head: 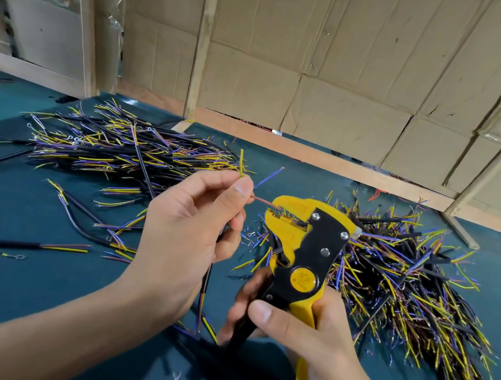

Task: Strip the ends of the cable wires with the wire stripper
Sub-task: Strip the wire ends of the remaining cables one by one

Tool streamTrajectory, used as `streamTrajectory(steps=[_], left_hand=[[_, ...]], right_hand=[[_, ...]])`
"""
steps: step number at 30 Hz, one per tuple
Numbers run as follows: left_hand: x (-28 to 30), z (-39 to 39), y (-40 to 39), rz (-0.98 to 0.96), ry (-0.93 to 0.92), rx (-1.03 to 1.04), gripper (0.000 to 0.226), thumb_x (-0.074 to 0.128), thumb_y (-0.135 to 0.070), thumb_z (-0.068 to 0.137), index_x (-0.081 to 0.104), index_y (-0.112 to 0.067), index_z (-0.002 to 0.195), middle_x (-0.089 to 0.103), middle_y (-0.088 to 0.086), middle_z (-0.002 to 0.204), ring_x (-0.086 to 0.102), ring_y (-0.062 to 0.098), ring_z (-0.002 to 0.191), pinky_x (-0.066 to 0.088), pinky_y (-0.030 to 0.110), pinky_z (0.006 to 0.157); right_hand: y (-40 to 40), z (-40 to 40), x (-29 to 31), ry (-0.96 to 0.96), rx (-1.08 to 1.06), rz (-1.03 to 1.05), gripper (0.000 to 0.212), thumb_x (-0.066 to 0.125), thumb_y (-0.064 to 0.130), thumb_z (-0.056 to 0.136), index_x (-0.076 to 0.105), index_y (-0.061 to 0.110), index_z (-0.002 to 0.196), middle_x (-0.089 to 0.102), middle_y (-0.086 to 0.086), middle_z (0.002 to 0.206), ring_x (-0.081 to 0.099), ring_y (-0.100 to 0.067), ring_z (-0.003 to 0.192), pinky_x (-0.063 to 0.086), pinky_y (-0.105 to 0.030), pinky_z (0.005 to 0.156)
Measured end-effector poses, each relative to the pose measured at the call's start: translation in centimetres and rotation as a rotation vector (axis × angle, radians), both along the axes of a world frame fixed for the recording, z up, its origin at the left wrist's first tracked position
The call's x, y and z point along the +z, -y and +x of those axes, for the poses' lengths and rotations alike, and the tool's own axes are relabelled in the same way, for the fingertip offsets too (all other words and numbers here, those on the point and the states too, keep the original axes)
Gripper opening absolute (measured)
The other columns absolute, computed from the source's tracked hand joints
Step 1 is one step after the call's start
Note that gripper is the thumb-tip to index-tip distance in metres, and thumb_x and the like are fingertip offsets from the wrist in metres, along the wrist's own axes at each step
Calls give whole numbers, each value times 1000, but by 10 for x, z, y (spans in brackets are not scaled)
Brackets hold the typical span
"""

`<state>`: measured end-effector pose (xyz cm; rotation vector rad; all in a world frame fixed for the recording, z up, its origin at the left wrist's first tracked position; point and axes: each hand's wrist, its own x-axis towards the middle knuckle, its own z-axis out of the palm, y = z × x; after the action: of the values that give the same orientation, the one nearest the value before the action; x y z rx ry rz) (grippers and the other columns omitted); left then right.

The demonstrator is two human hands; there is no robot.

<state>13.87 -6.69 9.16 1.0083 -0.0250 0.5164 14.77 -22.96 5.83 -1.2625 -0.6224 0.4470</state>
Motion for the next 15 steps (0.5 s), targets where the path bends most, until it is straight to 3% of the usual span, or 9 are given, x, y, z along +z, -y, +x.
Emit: streamTrajectory(steps=[3, 8, 10, 12, 15], left_hand=[[-2, 1, 0, 41, 8, 22, 21, 69, -20, 84, 68, -4, 97, 57, 5, 65, 35, 13, 43, 26, 15, 36], [-3, 0, 1, 66, 30, 7, 17, 70, -23, 83, 70, -8, 92, 54, 7, 64, 32, 14, 42, 25, 15, 36], [-3, 0, 2, 64, 31, -12, 17, 70, -24, 82, 70, -9, 91, 53, 6, 62, 32, 14, 41, 25, 15, 36], [-4, -1, 2, 87, 45, -17, 17, 71, -24, 82, 70, -9, 91, 52, 4, 60, 35, 12, 41, 27, 14, 37], [-5, -3, 1, 272, 90, 50, 13, 71, -26, 85, 72, -15, 91, 53, 1, 59, 39, 14, 45, 32, 17, 40]], right_hand=[[0, 1, -2, -3, 1, 18, 21, 76, 16, 85, 65, 3, 98, 67, -21, 85, 69, -44, 74, 57, -39, 69], [1, 2, -2, -28, 24, 26, 14, 73, 15, 85, 68, 8, 96, 67, -20, 82, 68, -44, 73, 57, -46, 69], [1, 2, 2, 2, 36, 3, 14, 73, 21, 87, 68, 8, 85, 67, -17, 72, 68, -39, 64, 54, -38, 62], [0, 2, 2, 63, -56, -48, 29, 72, 30, 84, 64, 11, 64, 60, -12, 53, 60, -30, 45, 44, -33, 51], [0, 1, 1, 86, -211, -69, 34, 71, 35, 74, 53, 16, 53, 45, -8, 40, 47, -24, 31, 32, -34, 45]])
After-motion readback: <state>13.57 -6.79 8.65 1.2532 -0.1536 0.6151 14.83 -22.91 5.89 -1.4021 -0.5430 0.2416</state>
